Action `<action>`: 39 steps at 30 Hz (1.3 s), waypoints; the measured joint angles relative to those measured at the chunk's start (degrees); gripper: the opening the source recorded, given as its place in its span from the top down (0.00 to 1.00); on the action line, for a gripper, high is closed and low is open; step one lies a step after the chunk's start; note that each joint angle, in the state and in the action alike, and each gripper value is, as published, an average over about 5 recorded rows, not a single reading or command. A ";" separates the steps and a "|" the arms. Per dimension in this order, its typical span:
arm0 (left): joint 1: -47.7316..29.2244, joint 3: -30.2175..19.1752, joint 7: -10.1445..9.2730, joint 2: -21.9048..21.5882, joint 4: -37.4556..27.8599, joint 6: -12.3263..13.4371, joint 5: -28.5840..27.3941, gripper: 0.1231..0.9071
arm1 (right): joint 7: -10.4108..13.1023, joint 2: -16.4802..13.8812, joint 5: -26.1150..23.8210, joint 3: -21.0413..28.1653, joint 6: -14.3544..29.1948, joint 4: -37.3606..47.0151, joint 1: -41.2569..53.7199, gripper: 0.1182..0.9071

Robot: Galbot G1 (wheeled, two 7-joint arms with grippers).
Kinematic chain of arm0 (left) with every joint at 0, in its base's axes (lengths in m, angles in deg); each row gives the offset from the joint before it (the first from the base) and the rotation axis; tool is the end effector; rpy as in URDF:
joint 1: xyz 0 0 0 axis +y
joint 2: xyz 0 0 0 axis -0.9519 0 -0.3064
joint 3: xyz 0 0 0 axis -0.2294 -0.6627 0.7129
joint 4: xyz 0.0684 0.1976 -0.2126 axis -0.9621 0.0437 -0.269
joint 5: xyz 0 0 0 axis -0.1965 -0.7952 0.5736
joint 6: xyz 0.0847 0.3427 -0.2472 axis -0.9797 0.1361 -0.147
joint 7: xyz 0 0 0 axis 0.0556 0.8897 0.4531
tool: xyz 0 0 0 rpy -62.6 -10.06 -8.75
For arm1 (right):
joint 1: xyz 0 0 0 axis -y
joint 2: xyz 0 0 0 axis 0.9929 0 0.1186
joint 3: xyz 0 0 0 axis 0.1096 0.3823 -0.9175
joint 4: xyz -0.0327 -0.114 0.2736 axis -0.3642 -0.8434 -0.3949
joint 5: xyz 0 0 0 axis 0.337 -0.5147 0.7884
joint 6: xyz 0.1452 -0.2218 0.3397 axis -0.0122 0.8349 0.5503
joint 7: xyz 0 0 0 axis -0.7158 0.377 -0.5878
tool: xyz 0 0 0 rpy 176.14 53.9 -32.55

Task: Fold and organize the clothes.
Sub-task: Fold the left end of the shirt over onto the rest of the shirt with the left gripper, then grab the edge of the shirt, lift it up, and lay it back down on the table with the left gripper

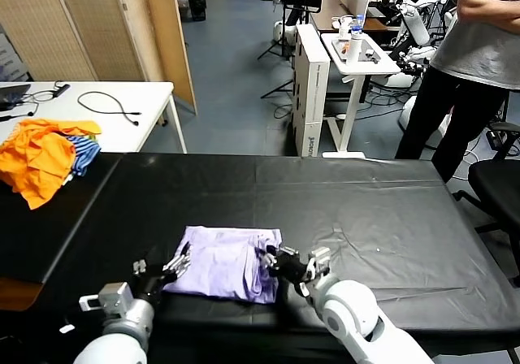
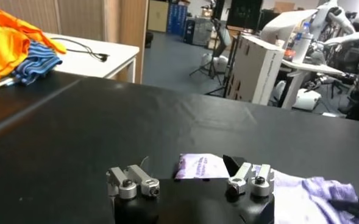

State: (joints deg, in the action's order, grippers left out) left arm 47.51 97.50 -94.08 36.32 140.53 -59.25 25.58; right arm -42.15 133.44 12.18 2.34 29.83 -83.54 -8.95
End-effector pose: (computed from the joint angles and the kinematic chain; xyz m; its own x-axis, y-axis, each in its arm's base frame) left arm 0.2776 0.0263 -0.1843 -0.9233 -0.0074 0.3841 -0.0636 0.9889 -0.1339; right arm 0.3511 0.1058 -0.2141 -0.7098 -0.5493 0.4409 -0.5014 0.8337 0.2313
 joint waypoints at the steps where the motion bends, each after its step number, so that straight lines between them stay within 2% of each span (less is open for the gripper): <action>1: -0.05 0.09 0.00 -0.04 -0.09 0.04 0.05 0.00 | 0.02 -0.04 -0.27 -0.22 -0.36 0.18 0.01 0.97; 7: -0.53 0.55 0.07 -0.49 -1.08 0.55 0.43 0.00 | -0.17 -0.71 -0.87 -1.60 -3.11 0.10 -1.38 0.97; 9: -0.67 0.55 0.35 -0.42 -1.52 1.00 0.42 0.00 | -0.47 -0.92 -0.66 -2.35 -2.57 -0.41 -2.00 0.91; 13: -1.13 0.86 2.12 -0.03 -2.54 2.82 0.62 0.00 | -1.43 -1.54 0.41 -4.82 -0.11 -1.99 -3.20 0.64; 17: -1.44 1.78 5.53 0.67 -4.01 6.05 1.29 0.00 | -1.70 -2.66 1.18 -7.98 1.29 -4.39 -4.76 0.31; 21: -2.09 3.09 9.13 1.45 -6.58 9.15 2.87 0.00 | -1.56 -3.90 2.48 -10.97 1.57 -7.07 -6.80 0.07; 25: -2.99 3.91 12.49 1.87 -10.15 11.69 4.92 0.00 | -1.49 -4.37 3.18 -13.56 1.59 -9.70 -9.21 0.01; 29: -3.96 3.93 14.70 1.33 -13.65 12.42 7.45 0.00 | -1.49 -4.21 3.22 -15.30 1.59 -12.07 -11.51 0.00; 32: -4.98 3.78 15.35 0.72 -16.06 12.44 9.13 0.00 | -1.50 -4.14 3.15 -16.25 1.53 -13.45 -12.92 0.00; 39: -6.06 3.71 15.48 0.01 -18.65 11.63 12.67 0.00 | -1.50 -4.08 2.79 -17.66 1.50 -14.73 -14.90 0.00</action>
State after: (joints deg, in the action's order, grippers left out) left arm 41.45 101.21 -78.60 36.33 121.88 -47.62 38.25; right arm -43.65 129.36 14.97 -15.32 31.33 -98.27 -23.85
